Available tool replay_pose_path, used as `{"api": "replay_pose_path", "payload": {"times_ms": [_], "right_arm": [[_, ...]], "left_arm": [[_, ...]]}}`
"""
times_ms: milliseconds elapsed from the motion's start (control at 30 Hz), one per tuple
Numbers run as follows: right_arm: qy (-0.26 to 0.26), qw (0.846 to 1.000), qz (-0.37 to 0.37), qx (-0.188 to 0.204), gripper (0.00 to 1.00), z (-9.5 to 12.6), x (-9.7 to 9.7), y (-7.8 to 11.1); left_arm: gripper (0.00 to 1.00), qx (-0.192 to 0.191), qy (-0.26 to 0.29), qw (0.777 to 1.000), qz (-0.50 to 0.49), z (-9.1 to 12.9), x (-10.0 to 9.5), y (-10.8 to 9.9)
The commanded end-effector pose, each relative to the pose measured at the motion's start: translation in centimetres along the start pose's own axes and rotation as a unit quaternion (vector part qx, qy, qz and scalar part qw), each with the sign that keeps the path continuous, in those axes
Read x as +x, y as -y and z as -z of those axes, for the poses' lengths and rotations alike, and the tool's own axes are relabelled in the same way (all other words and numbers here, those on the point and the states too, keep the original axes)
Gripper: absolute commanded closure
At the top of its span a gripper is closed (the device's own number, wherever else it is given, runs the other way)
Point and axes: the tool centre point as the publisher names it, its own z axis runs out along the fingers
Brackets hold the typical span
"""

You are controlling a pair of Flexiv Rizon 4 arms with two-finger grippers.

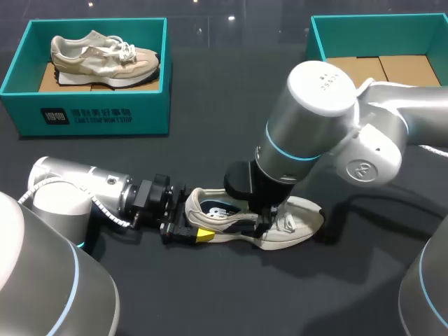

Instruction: Take the shoe out of the shoebox, open the shoe tongue, remove and reinsert the insole, then place the shoe into the shoebox

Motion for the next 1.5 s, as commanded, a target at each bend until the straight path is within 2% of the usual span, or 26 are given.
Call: {"api": "replay_pose_path", "payload": {"times_ms": [33,267,567,667,933,1033,1200,1500], "right_arm": [[0.011,0.998,0.011,-0.063,1.00,1.7,0.7,1.8],[0.018,0.993,0.063,-0.096,1.00,2.7,-0.1,1.1],[0.022,0.982,0.150,-0.113,1.00,4.6,-1.1,-1.9],[0.023,0.980,0.165,-0.107,1.00,5.1,-1.3,-2.6],[0.022,0.983,0.153,-0.104,1.00,5.5,-1.8,-1.7],[0.022,0.981,0.158,-0.106,1.00,5.6,-1.8,-1.9],[0.012,0.976,0.191,-0.109,1.00,5.9,-1.9,-3.3],[-0.014,0.963,0.251,-0.099,1.00,6.4,-1.5,-7.3]], "left_arm": [[1.00,-0.001,0.000,1.000,0.000,0.2,-0.3,-0.3],[1.00,-0.001,0.000,1.000,0.000,0.2,-0.3,-0.3],[1.00,-0.001,0.000,1.000,0.000,0.2,-0.3,-0.3],[1.00,-0.001,0.000,1.000,0.000,0.2,-0.3,-0.3],[1.00,-0.001,0.000,1.000,0.000,0.2,-0.3,-0.3],[1.00,-0.001,0.000,1.000,0.000,0.2,-0.3,-0.3],[1.00,-0.001,0.000,1.000,0.000,0.2,-0.3,-0.3],[1.00,-0.001,0.000,1.000,0.000,0.2,-0.3,-0.3]]}}
